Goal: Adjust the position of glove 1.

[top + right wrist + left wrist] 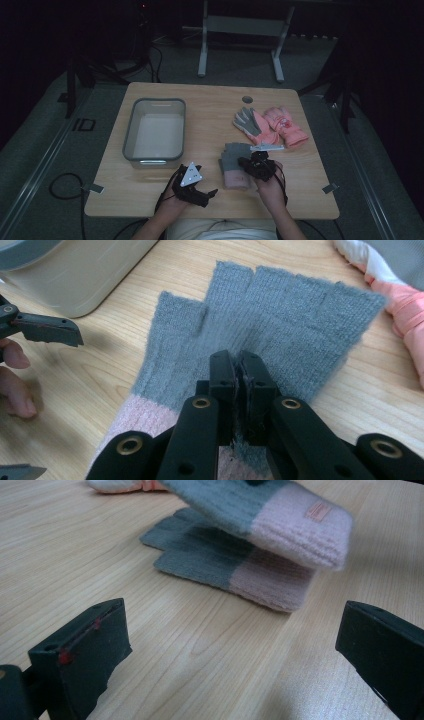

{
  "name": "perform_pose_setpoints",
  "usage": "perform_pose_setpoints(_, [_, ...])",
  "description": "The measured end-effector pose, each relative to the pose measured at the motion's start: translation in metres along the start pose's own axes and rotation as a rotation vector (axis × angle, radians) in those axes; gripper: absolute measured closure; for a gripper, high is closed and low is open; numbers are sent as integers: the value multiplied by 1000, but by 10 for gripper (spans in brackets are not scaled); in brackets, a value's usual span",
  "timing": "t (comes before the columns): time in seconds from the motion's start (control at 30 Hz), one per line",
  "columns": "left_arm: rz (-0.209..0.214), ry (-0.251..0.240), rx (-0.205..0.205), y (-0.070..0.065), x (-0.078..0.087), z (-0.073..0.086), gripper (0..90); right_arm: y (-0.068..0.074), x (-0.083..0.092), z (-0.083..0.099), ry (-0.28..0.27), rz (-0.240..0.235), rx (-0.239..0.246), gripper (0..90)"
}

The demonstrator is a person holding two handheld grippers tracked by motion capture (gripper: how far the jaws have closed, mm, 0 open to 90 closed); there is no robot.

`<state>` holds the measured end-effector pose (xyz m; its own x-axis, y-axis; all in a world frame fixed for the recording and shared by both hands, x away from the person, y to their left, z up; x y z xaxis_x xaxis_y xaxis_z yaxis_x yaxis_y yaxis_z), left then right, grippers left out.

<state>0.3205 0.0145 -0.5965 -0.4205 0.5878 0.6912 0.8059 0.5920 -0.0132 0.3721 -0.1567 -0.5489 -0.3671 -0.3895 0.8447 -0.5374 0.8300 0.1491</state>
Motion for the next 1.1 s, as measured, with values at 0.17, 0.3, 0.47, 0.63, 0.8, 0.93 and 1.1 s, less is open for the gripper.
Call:
perform_pose_setpoints(0.17, [-6,14,-7,-1,-1,0,4,1,-9,4,28,-2,0,858])
perform_pose_setpoints(0.3, [-12,19,-16,-2,-1,0,4,-2,-16,8,46,3,-7,858])
perform_pose_setpoints(0.47, [-3,16,-3,0,-1,1,4,-4,-25,8,65,5,-1,855])
perform_pose_setpoints(0.63, [4,21,-6,-1,-1,1,4,-6,-33,10,83,6,-3,848])
perform_pose_setpoints(0.8, [-45,39,48,4,-3,1,4,-7,-37,12,84,4,5,840])
perform_pose_setpoints(0.93, [-39,29,51,4,-2,1,4,-7,-38,12,82,7,29,839])
perform_pose_setpoints(1.1, [-30,-31,0,-3,0,-4,31,-9,-32,9,66,-18,28,825])
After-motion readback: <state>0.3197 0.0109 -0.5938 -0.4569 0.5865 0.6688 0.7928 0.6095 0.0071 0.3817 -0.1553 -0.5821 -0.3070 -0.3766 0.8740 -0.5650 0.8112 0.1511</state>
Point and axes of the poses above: each handheld gripper's, and its own axes: x roughly backward along the jaws, z roughly out of its underside, y roughly to its left, the point moved 7 cm from there along -x, roughly forward along the jaws, and after that the axes turned 15 degrees about y, right-handed, at the moved point
